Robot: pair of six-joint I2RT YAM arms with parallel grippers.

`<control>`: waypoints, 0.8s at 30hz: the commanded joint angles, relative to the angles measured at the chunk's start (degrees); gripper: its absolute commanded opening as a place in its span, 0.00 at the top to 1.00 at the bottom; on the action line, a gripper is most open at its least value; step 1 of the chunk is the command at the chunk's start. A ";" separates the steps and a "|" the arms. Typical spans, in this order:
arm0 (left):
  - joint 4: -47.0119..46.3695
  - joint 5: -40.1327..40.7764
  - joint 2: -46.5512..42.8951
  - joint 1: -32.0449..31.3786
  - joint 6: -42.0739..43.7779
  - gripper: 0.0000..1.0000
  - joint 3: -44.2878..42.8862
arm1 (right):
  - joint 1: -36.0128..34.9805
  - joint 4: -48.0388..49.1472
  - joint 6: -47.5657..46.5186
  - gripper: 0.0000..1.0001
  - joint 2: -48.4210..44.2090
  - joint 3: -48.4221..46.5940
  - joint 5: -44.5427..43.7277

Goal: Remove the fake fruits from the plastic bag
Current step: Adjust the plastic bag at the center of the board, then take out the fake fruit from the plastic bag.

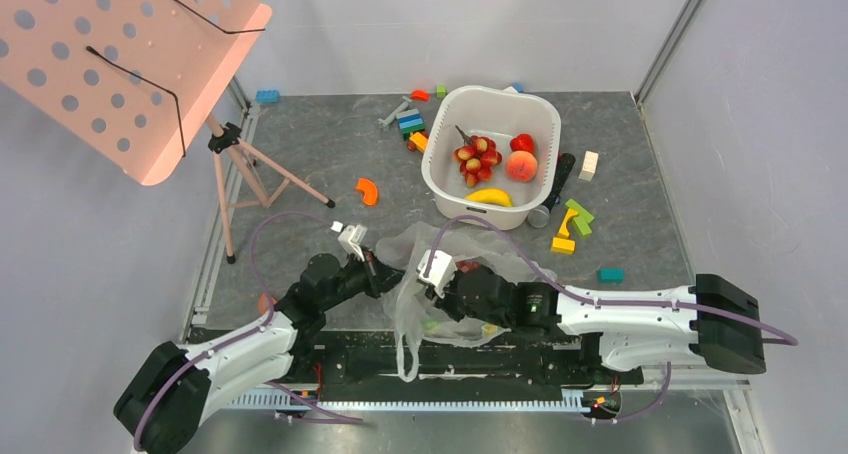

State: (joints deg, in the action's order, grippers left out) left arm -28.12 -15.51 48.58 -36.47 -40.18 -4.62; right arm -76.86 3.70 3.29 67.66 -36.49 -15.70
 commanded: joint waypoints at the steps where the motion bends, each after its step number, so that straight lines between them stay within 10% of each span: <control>1: -3.58 1.07 -1.57 0.35 1.51 0.98 2.14 | 2.93 -6.15 -9.40 0.76 1.09 0.01 8.72; 24: 10.69 8.82 -24.14 0.43 -4.12 0.98 8.49 | 7.25 -4.73 -5.13 0.55 17.62 -7.96 -7.86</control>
State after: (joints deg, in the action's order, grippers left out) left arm -18.94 -8.47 25.32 -36.34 -43.09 -0.69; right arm -69.89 -4.75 -7.16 84.86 -45.10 -16.99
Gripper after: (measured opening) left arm 0.027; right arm 0.439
